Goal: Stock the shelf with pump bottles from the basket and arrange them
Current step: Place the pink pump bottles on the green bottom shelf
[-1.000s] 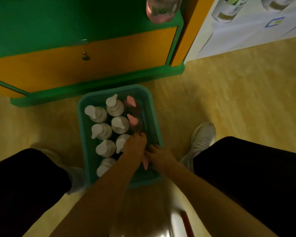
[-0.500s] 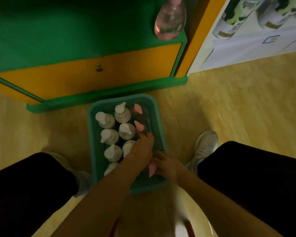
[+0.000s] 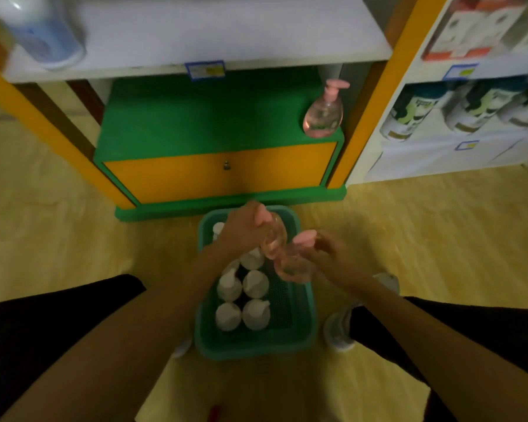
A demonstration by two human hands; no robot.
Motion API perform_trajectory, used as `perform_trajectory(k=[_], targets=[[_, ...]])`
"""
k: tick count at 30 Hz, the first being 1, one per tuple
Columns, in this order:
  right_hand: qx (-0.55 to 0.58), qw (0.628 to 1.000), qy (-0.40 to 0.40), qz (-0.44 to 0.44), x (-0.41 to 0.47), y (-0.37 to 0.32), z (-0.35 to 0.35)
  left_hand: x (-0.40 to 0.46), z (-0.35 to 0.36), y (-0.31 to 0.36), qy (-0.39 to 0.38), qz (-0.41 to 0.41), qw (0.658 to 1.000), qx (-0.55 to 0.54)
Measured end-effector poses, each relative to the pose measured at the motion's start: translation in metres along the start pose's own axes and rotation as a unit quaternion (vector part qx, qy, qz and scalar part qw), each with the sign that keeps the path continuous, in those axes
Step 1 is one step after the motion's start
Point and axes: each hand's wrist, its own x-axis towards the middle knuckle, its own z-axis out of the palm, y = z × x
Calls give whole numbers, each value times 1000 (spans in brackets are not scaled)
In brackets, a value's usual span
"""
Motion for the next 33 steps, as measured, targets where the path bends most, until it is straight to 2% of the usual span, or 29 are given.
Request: perform_trajectory(k=[3, 8, 13, 16, 19, 24, 29, 33], targets=[[51, 999, -2, -5, 10, -42, -13, -3, -43, 10, 20, 9, 995, -94], [194, 981, 16, 4, 35, -125, -30, -7, -112, 40, 63, -4, 966, -249], [275, 961, 14, 9, 58, -177, -38, -4, -146, 57, 44, -33, 912, -406], [314, 947, -24, 57, 70, -183, -37, 6, -143, 53, 11, -57, 879, -474], [322, 937, -50, 124, 82, -169, -33, 17, -132, 48, -13, -91, 901, -424], [341, 921, -73, 174, 101, -159, -28, 35, -123, 45, 16, -135, 935, -326], [376, 905, -112, 166, 108, -160, -27, 41, -124, 51, 23, -151, 936, -317], [370, 915, -71, 142, 109, -165, -27, 39, -121, 57, 37, -125, 945, -300]])
